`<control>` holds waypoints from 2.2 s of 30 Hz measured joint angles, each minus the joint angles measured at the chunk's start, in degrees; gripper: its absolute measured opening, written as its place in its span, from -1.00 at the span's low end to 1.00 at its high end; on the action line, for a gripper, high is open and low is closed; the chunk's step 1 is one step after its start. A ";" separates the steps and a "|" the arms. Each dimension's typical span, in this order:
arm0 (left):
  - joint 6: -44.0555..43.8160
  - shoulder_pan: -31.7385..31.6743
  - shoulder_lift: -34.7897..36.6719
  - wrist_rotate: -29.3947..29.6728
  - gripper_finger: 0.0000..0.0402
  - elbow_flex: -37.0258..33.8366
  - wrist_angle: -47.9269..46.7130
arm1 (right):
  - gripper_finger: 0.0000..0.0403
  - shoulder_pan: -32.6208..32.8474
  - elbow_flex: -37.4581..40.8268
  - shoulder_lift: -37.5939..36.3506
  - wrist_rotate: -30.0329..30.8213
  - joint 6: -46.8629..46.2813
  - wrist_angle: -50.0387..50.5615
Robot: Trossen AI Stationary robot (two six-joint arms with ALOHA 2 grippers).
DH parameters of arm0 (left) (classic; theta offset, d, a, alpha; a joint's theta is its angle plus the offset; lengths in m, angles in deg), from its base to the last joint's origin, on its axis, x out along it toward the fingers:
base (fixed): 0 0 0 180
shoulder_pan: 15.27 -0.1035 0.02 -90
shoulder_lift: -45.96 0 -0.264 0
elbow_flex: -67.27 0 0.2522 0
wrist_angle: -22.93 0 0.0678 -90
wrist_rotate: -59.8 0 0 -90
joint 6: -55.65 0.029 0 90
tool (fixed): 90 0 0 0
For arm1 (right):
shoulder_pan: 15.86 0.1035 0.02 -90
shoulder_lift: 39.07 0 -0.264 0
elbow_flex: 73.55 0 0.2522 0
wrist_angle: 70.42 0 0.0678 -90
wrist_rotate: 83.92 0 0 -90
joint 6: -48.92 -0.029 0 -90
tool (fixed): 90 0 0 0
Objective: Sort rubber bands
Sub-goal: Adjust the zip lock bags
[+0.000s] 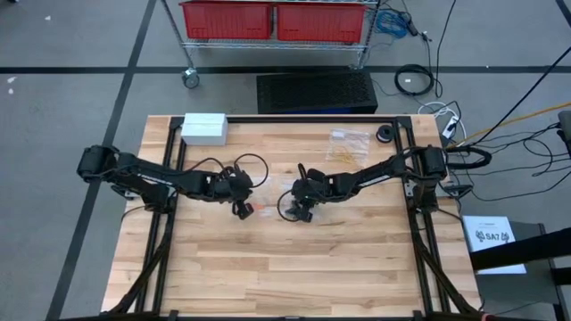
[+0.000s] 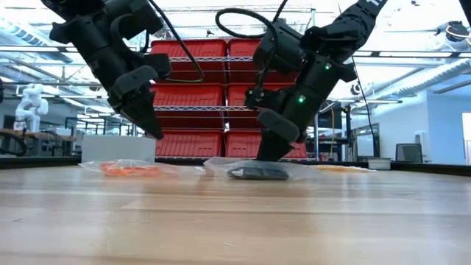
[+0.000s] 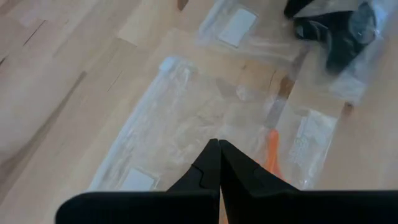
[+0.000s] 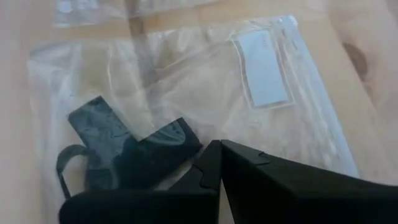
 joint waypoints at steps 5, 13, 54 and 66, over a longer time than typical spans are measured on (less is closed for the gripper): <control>0.00 -0.70 0.00 0.07 -0.98 0.00 0.09 | -0.97 -0.15 -0.12 -5.92 3.46 0.46 -0.04; -0.14 -2.20 0.00 0.30 -0.98 0.00 0.44 | -0.99 -6.34 0.87 -20.51 21.69 -11.46 22.74; 2.96 -4.69 0.00 0.73 -0.98 0.00 4.36 | -1.00 -2.07 27.66 -27.36 8.84 -32.53 20.11; 4.44 -4.71 0.00 -0.27 -0.98 0.00 7.83 | -1.00 11.05 27.87 -29.68 9.56 -43.84 21.95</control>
